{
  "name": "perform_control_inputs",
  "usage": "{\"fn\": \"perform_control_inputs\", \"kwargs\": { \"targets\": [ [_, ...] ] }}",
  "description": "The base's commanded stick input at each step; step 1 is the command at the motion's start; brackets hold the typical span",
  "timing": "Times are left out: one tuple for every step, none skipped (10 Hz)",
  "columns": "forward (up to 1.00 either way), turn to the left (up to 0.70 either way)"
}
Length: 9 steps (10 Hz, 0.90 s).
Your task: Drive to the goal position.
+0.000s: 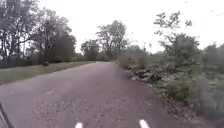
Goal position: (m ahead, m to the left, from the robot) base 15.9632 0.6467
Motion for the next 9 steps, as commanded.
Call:
{"fn": "perform_control_inputs", "kwargs": {
  "targets": [
    [0.70,0.00],
    [0.70,0.00],
    [0.70,0.00],
    [0.70,0.00],
    [0.70,0.00],
    [0.70,0.00],
    [0.70,0.00],
    [0.70,0.00],
    [0.70,0.00]
  ]
}}
